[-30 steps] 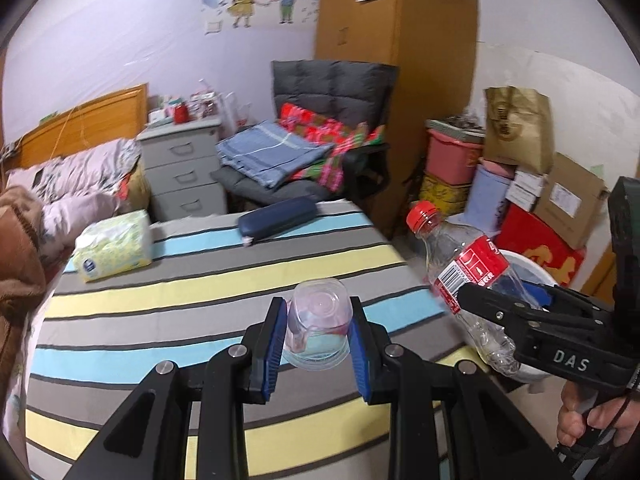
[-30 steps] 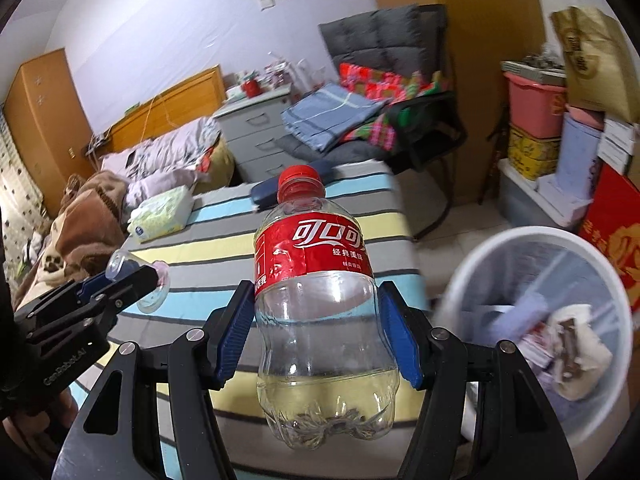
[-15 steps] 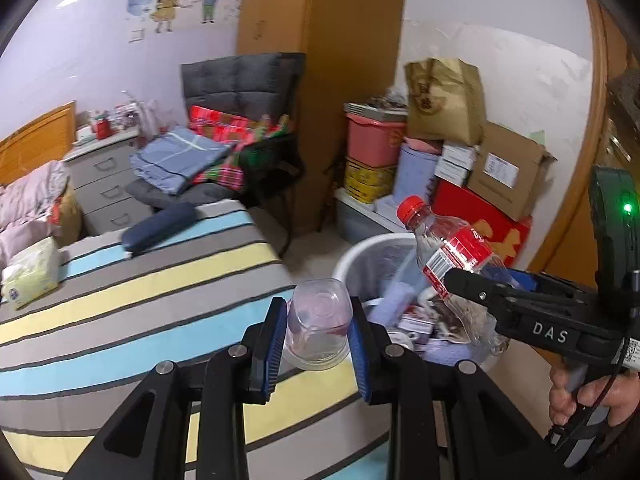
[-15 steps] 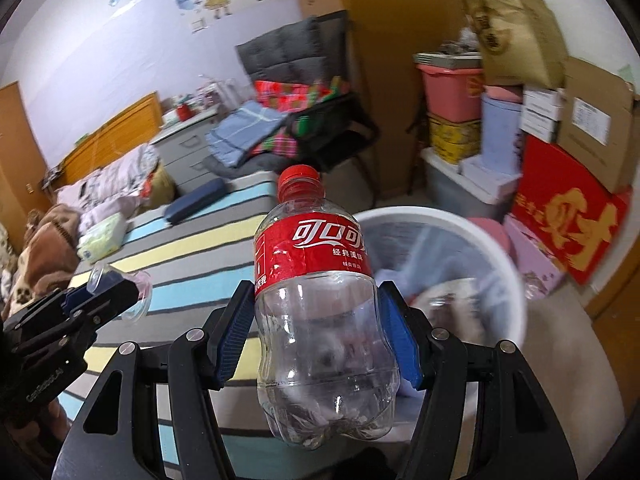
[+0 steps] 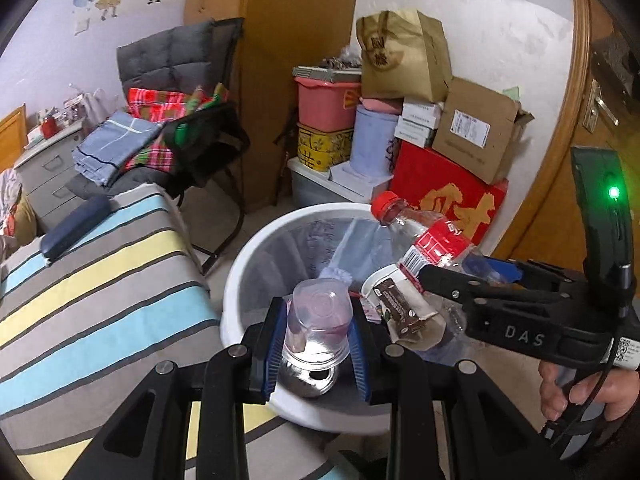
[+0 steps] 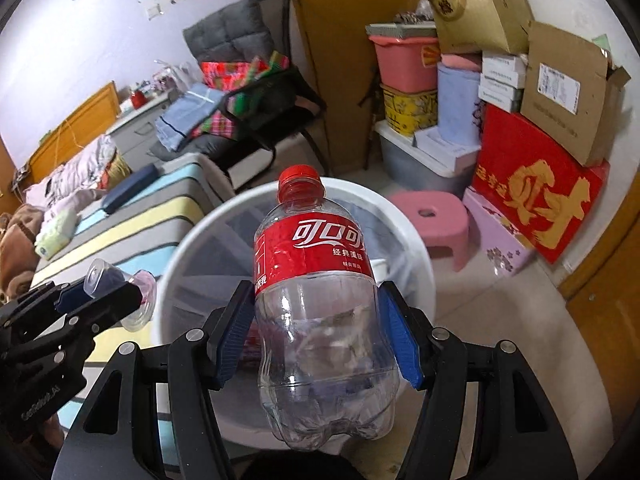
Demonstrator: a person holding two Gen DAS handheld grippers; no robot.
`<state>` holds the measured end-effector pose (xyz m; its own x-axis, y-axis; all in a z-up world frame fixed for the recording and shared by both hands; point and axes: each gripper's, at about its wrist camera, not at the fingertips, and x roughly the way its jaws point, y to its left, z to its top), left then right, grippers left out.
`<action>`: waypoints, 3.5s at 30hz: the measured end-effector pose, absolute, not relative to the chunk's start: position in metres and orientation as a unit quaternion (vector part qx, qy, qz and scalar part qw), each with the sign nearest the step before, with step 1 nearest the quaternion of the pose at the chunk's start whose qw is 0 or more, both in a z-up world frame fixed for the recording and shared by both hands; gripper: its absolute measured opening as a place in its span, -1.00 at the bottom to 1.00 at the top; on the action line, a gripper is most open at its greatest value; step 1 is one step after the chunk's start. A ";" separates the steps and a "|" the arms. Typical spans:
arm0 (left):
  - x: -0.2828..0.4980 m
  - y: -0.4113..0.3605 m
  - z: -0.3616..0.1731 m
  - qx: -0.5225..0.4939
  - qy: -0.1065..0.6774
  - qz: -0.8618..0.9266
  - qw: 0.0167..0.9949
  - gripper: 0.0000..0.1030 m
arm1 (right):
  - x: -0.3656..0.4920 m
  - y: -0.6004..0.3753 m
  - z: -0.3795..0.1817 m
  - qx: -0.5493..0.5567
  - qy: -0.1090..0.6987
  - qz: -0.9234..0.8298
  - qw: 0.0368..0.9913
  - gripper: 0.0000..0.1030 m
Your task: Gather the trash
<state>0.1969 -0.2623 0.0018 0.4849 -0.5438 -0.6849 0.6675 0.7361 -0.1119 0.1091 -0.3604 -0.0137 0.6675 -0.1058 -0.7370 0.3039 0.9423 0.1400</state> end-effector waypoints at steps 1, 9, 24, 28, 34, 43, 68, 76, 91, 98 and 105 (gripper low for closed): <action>0.200 -0.268 -0.002 0.087 0.368 -0.354 0.855 -0.41 | 0.110 -0.363 -0.016 0.127 0.395 -0.112 0.903 0.25; 0.210 -0.279 -0.012 0.079 0.377 -0.352 0.853 0.06 | 0.112 -0.377 -0.022 0.148 0.390 -0.108 0.902 0.25; 0.191 -0.250 0.008 0.063 0.366 -0.328 0.868 0.14 | 0.093 -0.364 -0.003 0.164 0.343 -0.098 0.920 0.26; 0.176 -0.237 0.014 0.061 0.358 -0.320 0.875 0.14 | 0.081 -0.351 0.003 0.146 0.328 -0.108 0.927 0.26; 0.142 -0.215 0.016 0.065 0.338 -0.290 0.893 0.15 | 0.061 -0.332 0.007 0.116 0.310 -0.112 0.937 0.26; 0.088 -0.177 0.011 0.080 0.309 -0.229 0.919 0.15 | 0.032 -0.301 0.003 0.081 0.289 -0.104 0.948 0.26; 0.041 -0.145 0.010 0.064 0.287 -0.191 0.936 0.15 | 0.002 -0.272 -0.005 0.083 0.261 -0.095 0.957 0.26; 0.039 -0.141 0.012 0.062 0.285 -0.192 0.937 0.15 | -0.001 -0.268 -0.004 0.079 0.258 -0.096 0.958 0.26; 0.040 -0.138 0.014 0.059 0.284 -0.190 0.938 0.15 | -0.002 -0.266 -0.002 0.079 0.257 -0.094 0.959 0.26; 0.040 -0.137 0.014 0.059 0.285 -0.189 0.938 0.15 | -0.002 -0.265 -0.002 0.079 0.256 -0.094 0.959 0.26; 0.040 -0.137 0.014 0.059 0.284 -0.188 0.938 0.15 | -0.002 -0.265 -0.002 0.079 0.256 -0.093 0.959 0.26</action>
<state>0.0403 -0.1368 0.0142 0.7683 -0.3197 -0.5546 0.3861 0.9224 0.0032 -0.0024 -0.2654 -0.0023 0.8518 -0.1374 -0.5055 0.2187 0.9701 0.1049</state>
